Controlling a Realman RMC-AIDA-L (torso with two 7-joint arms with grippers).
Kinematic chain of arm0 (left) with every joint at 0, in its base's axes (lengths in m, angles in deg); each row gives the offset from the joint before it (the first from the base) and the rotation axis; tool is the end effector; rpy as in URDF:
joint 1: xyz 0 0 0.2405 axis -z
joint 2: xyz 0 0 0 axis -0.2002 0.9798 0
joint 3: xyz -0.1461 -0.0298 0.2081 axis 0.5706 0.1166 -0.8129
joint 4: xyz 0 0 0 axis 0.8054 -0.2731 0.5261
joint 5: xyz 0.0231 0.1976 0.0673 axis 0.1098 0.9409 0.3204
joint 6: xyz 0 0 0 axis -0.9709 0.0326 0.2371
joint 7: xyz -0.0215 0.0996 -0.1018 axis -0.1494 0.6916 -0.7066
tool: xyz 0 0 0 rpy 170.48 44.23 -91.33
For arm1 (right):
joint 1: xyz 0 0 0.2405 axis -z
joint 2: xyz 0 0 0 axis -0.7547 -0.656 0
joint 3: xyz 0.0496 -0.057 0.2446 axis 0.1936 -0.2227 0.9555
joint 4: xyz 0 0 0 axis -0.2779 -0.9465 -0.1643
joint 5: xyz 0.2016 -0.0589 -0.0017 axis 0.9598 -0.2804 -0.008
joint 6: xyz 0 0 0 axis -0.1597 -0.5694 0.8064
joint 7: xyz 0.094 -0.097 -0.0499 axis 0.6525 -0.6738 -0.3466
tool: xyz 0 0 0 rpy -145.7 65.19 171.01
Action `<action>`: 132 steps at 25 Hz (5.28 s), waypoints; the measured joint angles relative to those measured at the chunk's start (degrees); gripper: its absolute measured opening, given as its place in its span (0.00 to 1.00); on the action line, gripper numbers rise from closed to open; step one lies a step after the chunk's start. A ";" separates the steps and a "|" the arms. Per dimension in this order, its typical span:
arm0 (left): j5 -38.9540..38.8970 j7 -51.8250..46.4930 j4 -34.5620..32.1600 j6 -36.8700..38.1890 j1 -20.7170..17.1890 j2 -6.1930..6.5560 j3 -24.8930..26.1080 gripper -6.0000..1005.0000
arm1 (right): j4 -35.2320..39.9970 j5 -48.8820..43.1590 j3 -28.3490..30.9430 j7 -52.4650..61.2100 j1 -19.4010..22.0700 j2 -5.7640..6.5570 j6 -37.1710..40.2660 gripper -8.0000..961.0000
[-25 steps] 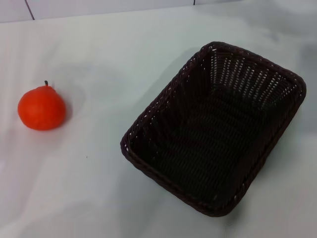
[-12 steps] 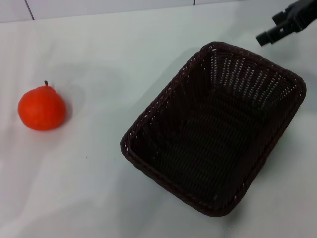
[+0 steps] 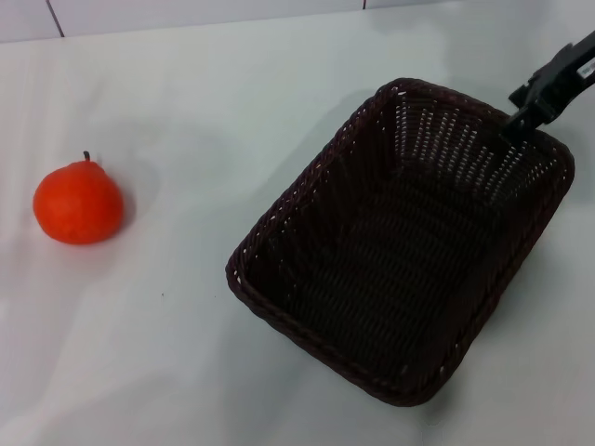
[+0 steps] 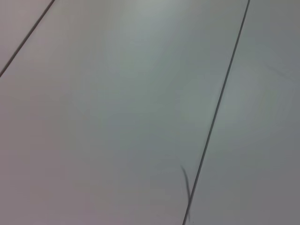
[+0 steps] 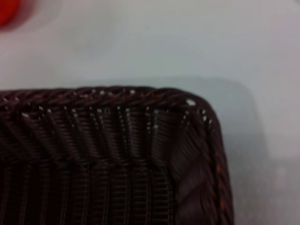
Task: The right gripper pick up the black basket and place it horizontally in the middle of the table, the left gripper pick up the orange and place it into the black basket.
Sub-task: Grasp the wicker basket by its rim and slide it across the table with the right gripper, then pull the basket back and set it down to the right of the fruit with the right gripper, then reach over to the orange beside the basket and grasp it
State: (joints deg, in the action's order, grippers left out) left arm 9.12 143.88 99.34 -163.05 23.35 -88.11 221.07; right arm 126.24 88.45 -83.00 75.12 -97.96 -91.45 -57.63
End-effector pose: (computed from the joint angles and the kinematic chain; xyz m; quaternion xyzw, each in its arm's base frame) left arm -0.3466 0.2352 0.0590 -0.5717 -0.2359 -0.5356 0.5751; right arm 0.2309 0.4102 0.0864 0.3129 0.9227 0.1521 0.1662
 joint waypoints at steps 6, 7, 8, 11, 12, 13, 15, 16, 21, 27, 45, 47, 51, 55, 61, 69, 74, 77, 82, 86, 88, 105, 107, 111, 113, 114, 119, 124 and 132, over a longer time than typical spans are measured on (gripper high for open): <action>0.09 0.00 -0.08 0.05 0.41 -0.02 -0.01 0.76 | -4.50 0.01 -0.07 -3.31 -0.23 -1.24 2.85 0.89; 0.15 0.00 -0.08 0.11 0.49 -0.03 -0.02 0.76 | -5.02 -0.05 -0.09 -3.45 -0.29 -1.27 3.00 0.87; 0.20 0.00 -0.08 0.27 0.59 -0.04 -0.03 0.76 | -5.55 -0.12 -0.10 -3.60 -0.37 -1.27 3.16 0.85; 0.26 0.00 -0.08 1.04 0.82 -0.11 -0.14 0.76 | -6.29 -0.08 0.17 -3.81 -0.40 -1.22 3.37 0.78; 0.26 0.00 -0.08 1.31 0.88 -0.13 -0.22 0.76 | -6.35 0.04 0.35 -3.81 -0.32 -1.10 3.36 0.73; 0.27 0.00 -0.08 1.46 0.93 -0.13 -0.34 0.76 | -6.35 0.11 0.79 -3.79 -0.22 -0.93 3.15 0.68; 0.29 0.00 -0.08 1.83 1.02 -0.13 -0.66 0.76 | -6.37 0.15 2.34 -3.81 -0.12 -0.58 2.19 0.59; 0.29 0.00 -0.08 1.87 1.02 -0.13 -0.74 0.76 | -6.37 0.20 3.26 -3.92 -0.10 -0.42 1.49 0.55; 0.21 0.00 -0.07 0.98 0.98 -0.11 -0.82 0.75 | -6.40 3.25 9.79 -4.93 0.36 0.75 -4.51 0.36; -0.08 0.00 0.19 0.31 0.78 -0.10 -0.57 0.72 | -7.66 6.11 15.65 -3.55 2.13 1.87 -7.77 0.17; -0.12 0.32 0.48 0.55 2.08 0.17 -0.80 0.69 | -20.33 11.69 33.53 8.02 7.22 4.12 -0.07 0.17; -0.12 0.23 0.67 0.58 2.18 0.25 -0.80 0.69 | -20.56 12.10 33.61 10.83 7.83 3.19 1.72 0.17; -0.11 0.02 1.33 0.71 2.32 0.32 -0.82 0.69 | -20.61 12.15 33.26 14.06 8.26 1.59 3.58 0.17; -0.12 0.00 1.68 0.75 2.41 0.32 -0.82 0.69 | -20.69 12.06 33.08 16.58 8.31 0.03 4.34 0.17; -0.13 0.00 1.68 0.81 2.43 0.32 -0.74 0.69 | -21.92 11.74 31.53 18.44 8.42 -1.55 7.29 0.17; -0.09 0.00 1.68 0.80 2.43 0.32 -0.71 0.69 | -23.40 11.96 30.80 18.82 8.66 -2.66 9.89 0.17; 0.07 0.00 1.69 0.80 2.43 0.28 -0.49 0.69 | -23.55 13.83 31.37 18.79 9.39 -3.31 10.31 0.17; 0.11 0.00 1.68 0.80 2.41 0.25 -0.46 0.69 | -23.62 15.58 31.20 18.55 9.90 -3.47 10.31 0.25; 0.13 0.00 1.68 0.93 2.38 0.24 -0.38 0.69 | -24.25 17.28 31.27 18.42 10.43 -3.53 9.73 0.45; 0.12 0.00 1.68 1.49 2.41 0.24 -0.36 0.69 | -25.26 17.81 30.99 18.40 10.55 -3.54 8.92 0.61; 0.03 0.00 1.68 1.61 2.43 0.26 -0.36 0.69 | -25.74 17.83 30.94 18.40 10.55 -3.54 8.39 0.66; 0.45 0.00 1.95 11.64 0.33 3.27 -13.85 0.69 | -22.69 22.64 32.59 17.75 13.35 -1.47 7.20 0.85; 0.47 0.00 1.95 14.38 0.08 3.48 -16.33 0.69 | -22.44 25.80 32.70 16.57 14.05 -1.20 7.41 0.85; 0.52 0.00 1.95 19.69 0.59 3.39 -21.96 0.69 | -22.31 33.06 32.75 12.56 14.91 -1.03 7.90 0.85; 0.53 0.00 1.95 21.98 1.36 3.18 -24.39 0.69 | -22.30 36.96 32.77 10.12 15.32 -1.33 8.52 0.85; 0.53 -0.01 1.95 22.99 1.72 3.09 -25.54 0.69 | -22.31 38.64 32.77 9.13 15.48 -1.49 9.02 0.85; 0.53 -2.51 1.89 26.74 2.97 2.98 -29.43 0.69 | -22.84 42.29 32.73 6.06 15.63 -1.99 11.66 0.84; 0.63 -3.82 2.00 29.51 3.75 3.38 -32.18 0.69 | -22.87 42.78 32.78 4.43 15.12 -2.65 13.02 0.84; 5.25 -6.77 2.08 33.35 4.71 4.18 -32.82 0.68 | -22.87 43.52 32.79 4.08 14.85 -2.76 14.87 0.84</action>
State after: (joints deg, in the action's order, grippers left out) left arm 14.37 137.11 101.42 -129.70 28.06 -83.92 188.25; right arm 103.37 131.97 -50.21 79.21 -83.11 -94.20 -42.76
